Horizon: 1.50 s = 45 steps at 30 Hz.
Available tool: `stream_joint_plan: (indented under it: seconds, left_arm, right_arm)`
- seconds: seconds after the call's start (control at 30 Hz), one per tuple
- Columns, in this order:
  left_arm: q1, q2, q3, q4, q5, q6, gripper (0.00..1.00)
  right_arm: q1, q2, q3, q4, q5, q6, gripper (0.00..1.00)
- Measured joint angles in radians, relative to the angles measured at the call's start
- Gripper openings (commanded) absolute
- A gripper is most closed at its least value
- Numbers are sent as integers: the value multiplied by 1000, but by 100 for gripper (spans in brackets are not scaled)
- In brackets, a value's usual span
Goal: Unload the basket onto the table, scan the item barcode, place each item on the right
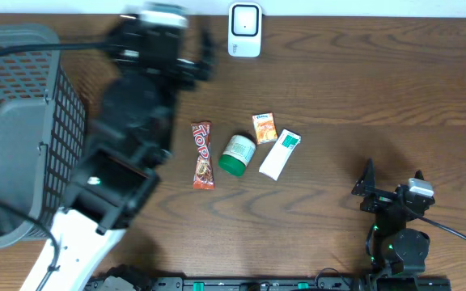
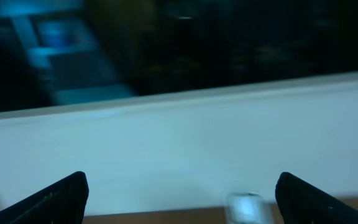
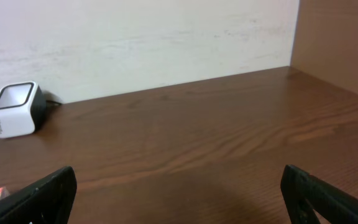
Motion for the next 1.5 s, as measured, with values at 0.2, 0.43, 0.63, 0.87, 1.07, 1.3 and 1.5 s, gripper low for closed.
stream_joint_plan:
  seconds: [0.2, 0.43, 0.63, 0.87, 1.07, 1.3, 1.5]
  left_arm:
    - [252, 0, 0, -53, -19, 104, 96]
    - [459, -12, 0, -145, 43, 143, 96]
    - [512, -109, 0, -235, 132, 118, 96]
    - [514, -317, -1, -309, 270, 61, 96]
    - [514, -535, -4, -339, 306, 47, 97]
    - [514, -806, -5, -323, 314, 35, 97]
    - [514, -897, -4, -304, 304, 32, 97]
  right_arm:
    - [0, 0, 0, 0, 0, 0, 99]
    - [0, 0, 0, 0, 0, 0, 99]
    - [0, 0, 0, 0, 0, 0, 99]
    - [0, 0, 0, 0, 0, 0, 99]
    - [0, 0, 0, 0, 0, 0, 99]
    - [0, 0, 0, 0, 0, 0, 99]
    - [0, 0, 0, 0, 0, 0, 99]
